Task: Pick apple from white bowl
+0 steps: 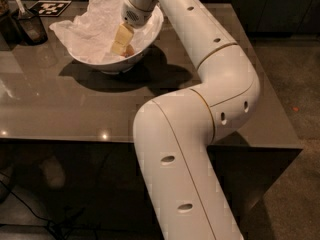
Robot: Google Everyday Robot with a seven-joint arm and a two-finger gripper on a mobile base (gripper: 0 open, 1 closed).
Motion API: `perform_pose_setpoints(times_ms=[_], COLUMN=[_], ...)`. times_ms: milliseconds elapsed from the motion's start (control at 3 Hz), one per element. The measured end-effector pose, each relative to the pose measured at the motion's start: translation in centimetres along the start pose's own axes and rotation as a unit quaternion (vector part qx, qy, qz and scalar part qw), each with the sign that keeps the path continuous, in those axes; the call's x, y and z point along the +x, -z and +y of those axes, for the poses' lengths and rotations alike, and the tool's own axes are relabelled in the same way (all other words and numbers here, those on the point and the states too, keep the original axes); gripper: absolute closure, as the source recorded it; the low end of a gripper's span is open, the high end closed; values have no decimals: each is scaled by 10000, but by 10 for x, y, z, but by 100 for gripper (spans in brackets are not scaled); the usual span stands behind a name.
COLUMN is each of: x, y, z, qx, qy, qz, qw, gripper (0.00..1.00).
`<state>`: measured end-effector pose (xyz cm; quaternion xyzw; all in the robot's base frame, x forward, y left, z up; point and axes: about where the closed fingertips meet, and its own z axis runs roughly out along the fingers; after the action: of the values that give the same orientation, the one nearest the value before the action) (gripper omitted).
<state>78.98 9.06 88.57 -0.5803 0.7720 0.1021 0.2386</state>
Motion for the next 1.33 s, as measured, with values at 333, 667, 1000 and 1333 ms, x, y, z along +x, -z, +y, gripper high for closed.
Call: perform_pose_setpoints(times_ms=[333, 667, 1000, 1333], x=[-2, -5, -7, -6], y=[5, 1, -11, -23], z=[15, 18, 25, 30], qx=[-173, -211, -332, -447], qy=[2, -12, -61, -101], qz=[-89, -56, 43, 105], qw=[9998, 9998, 9994, 9989], gripper=[0, 0, 0, 0])
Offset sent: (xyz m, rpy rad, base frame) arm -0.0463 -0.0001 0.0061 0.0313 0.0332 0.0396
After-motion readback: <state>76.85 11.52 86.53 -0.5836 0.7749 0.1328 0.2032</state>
